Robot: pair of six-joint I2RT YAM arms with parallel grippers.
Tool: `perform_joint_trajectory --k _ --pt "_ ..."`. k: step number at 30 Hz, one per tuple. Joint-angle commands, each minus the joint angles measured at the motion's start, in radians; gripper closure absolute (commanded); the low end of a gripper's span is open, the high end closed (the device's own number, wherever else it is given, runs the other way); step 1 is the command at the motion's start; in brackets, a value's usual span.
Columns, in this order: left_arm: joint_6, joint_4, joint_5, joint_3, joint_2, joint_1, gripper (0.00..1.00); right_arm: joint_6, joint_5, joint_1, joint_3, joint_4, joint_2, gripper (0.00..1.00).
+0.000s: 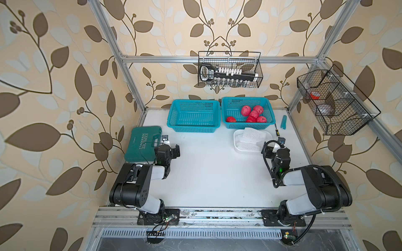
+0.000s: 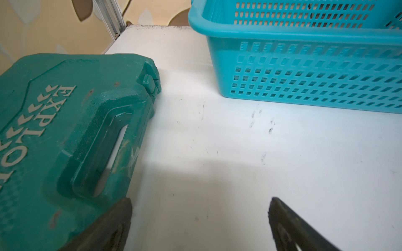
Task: Remove foam nets from apples
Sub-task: Reset both arms
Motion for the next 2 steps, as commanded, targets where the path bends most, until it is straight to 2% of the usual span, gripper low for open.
perform_joint_trajectory --k 1,2 --pt "-0.016 -0.009 0.036 0.035 0.008 0.012 0.01 0.008 -0.011 0.003 0.015 -0.001 -0.009 0.0" --pt "-0.016 -0.007 0.039 0.032 0.003 0.014 0.01 0.009 -0.011 0.003 0.016 0.0 -0.007 0.01"
